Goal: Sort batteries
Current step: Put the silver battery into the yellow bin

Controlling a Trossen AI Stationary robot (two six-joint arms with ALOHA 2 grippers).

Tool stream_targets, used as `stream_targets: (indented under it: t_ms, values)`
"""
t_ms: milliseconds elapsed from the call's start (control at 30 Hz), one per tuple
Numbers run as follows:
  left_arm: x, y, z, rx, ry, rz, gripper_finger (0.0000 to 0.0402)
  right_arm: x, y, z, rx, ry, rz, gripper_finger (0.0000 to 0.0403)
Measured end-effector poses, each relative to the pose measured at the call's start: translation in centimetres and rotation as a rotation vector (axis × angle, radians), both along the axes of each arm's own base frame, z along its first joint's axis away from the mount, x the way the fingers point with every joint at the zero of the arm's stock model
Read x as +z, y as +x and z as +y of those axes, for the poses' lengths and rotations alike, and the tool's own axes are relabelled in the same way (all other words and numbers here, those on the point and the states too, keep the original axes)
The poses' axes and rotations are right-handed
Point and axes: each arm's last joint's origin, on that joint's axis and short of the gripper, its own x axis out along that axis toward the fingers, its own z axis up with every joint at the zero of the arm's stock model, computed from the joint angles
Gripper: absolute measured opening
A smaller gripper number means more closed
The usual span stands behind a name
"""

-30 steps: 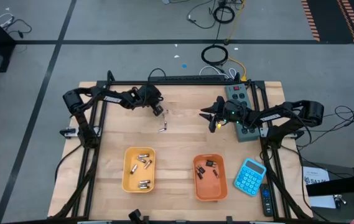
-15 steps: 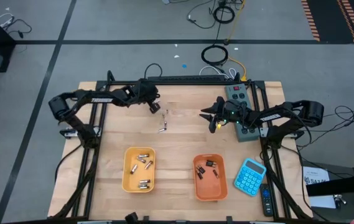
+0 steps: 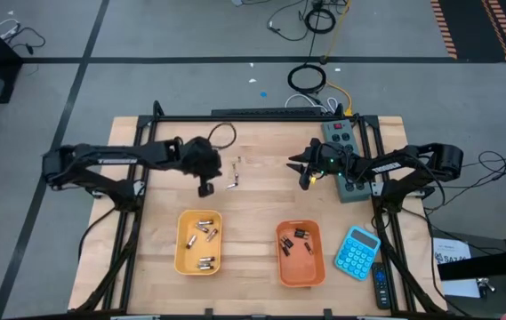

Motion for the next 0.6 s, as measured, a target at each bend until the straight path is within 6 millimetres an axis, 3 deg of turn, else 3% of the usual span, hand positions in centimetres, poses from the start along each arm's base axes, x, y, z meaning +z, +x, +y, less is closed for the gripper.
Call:
stream_targets:
  t_ms: [267,467,600]
  values:
    - [2.0,-2.0,-4.4,-0.093,-0.073,0.008,0.0000,0.0,0.0,0.0,-0.005,0.016,-0.007,0.0105]
    - [2.0,-2.4,-8.1,-0.267,-0.214,0.028,0.0000,0.1,0.0,0.0,-0.005,0.014,-0.012,0.0105]
    - [1.8,-2.5,-9.4,-0.332,-0.191,0.044,0.0000,0.1,0.0,0.0,-0.006,0.017,-0.014,0.0105]
